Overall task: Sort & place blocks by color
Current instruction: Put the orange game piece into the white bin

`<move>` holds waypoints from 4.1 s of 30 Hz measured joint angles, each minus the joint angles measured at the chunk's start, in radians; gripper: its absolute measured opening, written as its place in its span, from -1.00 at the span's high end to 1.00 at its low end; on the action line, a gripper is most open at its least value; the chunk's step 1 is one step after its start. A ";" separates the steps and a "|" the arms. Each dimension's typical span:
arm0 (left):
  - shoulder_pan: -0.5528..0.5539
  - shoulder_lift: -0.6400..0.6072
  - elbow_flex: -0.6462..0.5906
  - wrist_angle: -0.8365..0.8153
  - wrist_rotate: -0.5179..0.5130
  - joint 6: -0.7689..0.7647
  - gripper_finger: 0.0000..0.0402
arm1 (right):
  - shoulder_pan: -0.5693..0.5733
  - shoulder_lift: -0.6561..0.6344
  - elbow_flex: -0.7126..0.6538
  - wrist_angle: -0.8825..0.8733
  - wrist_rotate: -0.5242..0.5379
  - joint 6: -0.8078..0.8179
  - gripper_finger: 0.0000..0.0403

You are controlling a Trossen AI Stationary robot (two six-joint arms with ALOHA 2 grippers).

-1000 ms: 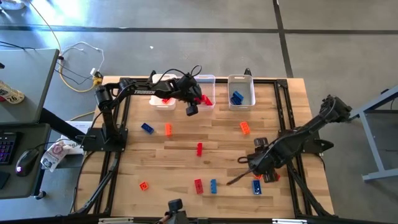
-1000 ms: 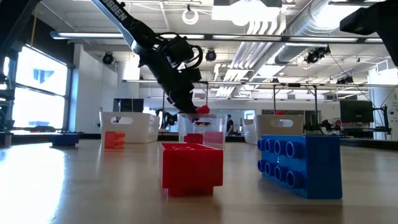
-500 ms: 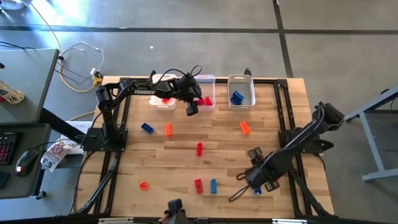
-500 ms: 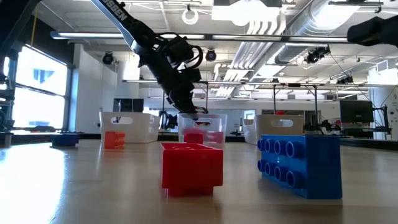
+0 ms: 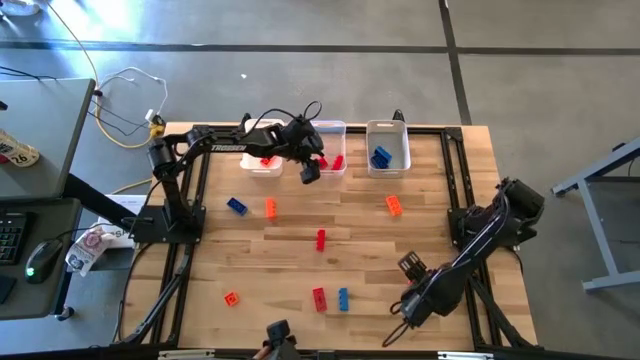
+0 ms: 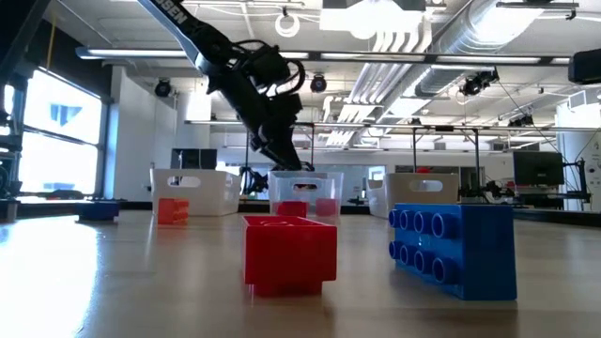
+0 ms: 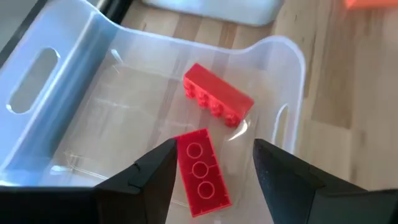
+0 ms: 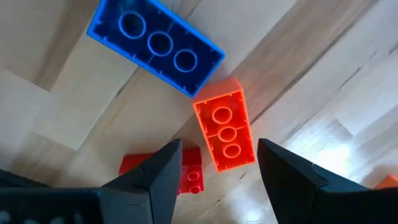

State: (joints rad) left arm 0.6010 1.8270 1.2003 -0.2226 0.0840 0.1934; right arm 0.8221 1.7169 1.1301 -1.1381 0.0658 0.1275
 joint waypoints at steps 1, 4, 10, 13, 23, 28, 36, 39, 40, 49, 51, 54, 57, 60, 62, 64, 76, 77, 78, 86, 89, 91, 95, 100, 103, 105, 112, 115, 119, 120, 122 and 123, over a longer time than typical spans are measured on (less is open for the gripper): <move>0.000 -0.011 0.000 0.000 0.002 -0.007 0.02 | 0.006 0.007 0.000 0.000 0.012 -0.005 0.02; -0.004 -0.052 0.000 -0.007 0.002 -0.011 0.02 | 0.018 0.024 0.000 0.002 0.049 -0.006 0.02; -0.029 -0.145 0.000 -0.049 0.002 -0.021 0.02 | 0.019 0.056 0.000 0.003 0.035 -0.039 0.02; -0.049 -0.195 0.001 -0.071 0.002 -0.036 0.02 | 0.019 0.070 0.000 0.002 0.053 -0.050 0.02; -0.121 -0.340 0.001 -0.131 -0.001 -0.041 0.02 | 0.002 0.073 0.000 0.014 0.070 -0.050 0.02; -0.150 -0.390 0.001 -0.164 -0.006 -0.060 0.02 | 0.002 0.073 0.000 0.017 0.030 -0.050 0.02; -0.191 -0.408 0.001 -0.225 -0.019 -0.063 0.02 | -0.005 0.073 0.000 0.016 0.039 -0.050 0.02; -0.204 -0.408 0.001 -0.240 -0.022 -0.063 0.02 | -0.012 0.073 0.000 0.024 0.029 -0.050 0.02; -0.208 -0.408 0.001 -0.246 -0.021 -0.063 0.02 | -0.013 0.073 0.000 0.031 0.027 -0.050 0.02; -0.228 -0.408 0.001 -0.278 -0.021 -0.089 0.02 | -0.013 0.073 0.000 0.040 0.009 -0.042 0.02; -0.229 -0.408 0.001 -0.283 -0.021 -0.089 0.02 | -0.013 0.079 0.000 0.039 0.009 -0.040 0.02; -0.230 -0.408 0.001 -0.283 -0.021 -0.102 0.02 | -0.013 0.110 0.000 0.037 0.009 -0.049 0.02; -0.230 -0.408 0.001 -0.284 -0.021 -0.105 0.02 | -0.013 0.142 0.000 0.019 0.037 -0.042 0.02; -0.230 -0.408 0.001 -0.285 -0.021 -0.105 0.02 | -0.016 0.155 0.000 0.016 0.053 -0.039 0.02; -0.230 -0.408 0.001 -0.289 -0.021 -0.105 0.02 | -0.017 0.160 0.000 0.020 0.052 -0.039 0.02; -0.230 -0.408 0.001 -0.290 -0.021 -0.105 0.02 | -0.018 0.160 0.000 0.019 0.045 -0.040 0.04; -0.230 -0.407 0.000 -0.301 -0.021 -0.061 0.02 | -0.044 0.159 0.000 -0.018 0.009 0.077 0.52; -0.230 -0.407 0.000 -0.301 -0.021 -0.061 0.02 | -0.049 0.159 0.000 -0.038 0.011 0.103 0.52; -0.230 -0.407 0.000 -0.301 -0.021 -0.059 0.02 | -0.054 0.159 0.000 -0.061 0.018 0.132 0.52; -0.230 -0.407 0.000 -0.301 -0.021 0.009 0.02 | -0.112 0.159 0.000 -0.141 0.111 0.271 0.52; -0.230 -0.407 0.000 -0.301 -0.021 0.032 0.02 | -0.142 0.159 0.000 -0.141 0.138 0.284 0.52; -0.229 -0.407 0.000 -0.301 -0.021 0.043 0.02 | -0.165 0.159 0.000 -0.141 0.166 0.291 0.52; -0.229 -0.407 0.000 -0.301 -0.021 0.086 0.02 | -0.216 0.133 0.000 -0.128 0.238 0.321 0.52; -0.229 -0.407 0.000 -0.301 -0.073 0.098 0.01 | -0.293 0.064 0.000 -0.068 0.319 0.322 0.52; -0.227 -0.407 0.000 -0.301 -0.095 0.098 0.00 | -0.346 0.020 0.000 -0.015 0.359 0.309 0.52; -0.227 -0.407 0.000 -0.302 -0.099 0.098 -0.03 | -0.381 -0.009 0.000 0.018 0.385 0.299 0.52; -0.227 -0.407 0.000 -0.304 -0.210 0.072 -0.20 | -0.481 -0.089 0.000 0.188 0.454 0.204 0.52; -0.227 -0.407 0.000 -0.304 -0.229 0.070 -0.26 | -0.515 -0.118 0.000 0.271 0.486 0.141 0.52; -0.228 -0.407 0.000 -0.305 -0.223 0.071 -0.27 | -0.559 -0.159 0.000 0.388 0.520 0.035 0.52; -0.228 -0.407 0.000 -0.305 -0.223 0.072 -0.27 | -0.570 -0.170 0.000 0.424 0.519 0.004 0.52; -0.227 -0.407 0.000 -0.305 -0.219 0.080 -0.27 | -0.590 -0.190 0.000 0.479 0.514 -0.057 0.52; -0.227 -0.407 0.000 -0.304 -0.211 0.089 -0.27 | -0.601 -0.200 0.000 0.510 0.507 -0.085 0.52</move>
State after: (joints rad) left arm 0.3737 1.4204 1.2003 -0.5270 -0.1267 0.2819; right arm 0.2207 1.5172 1.1305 -0.6281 0.5723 0.0426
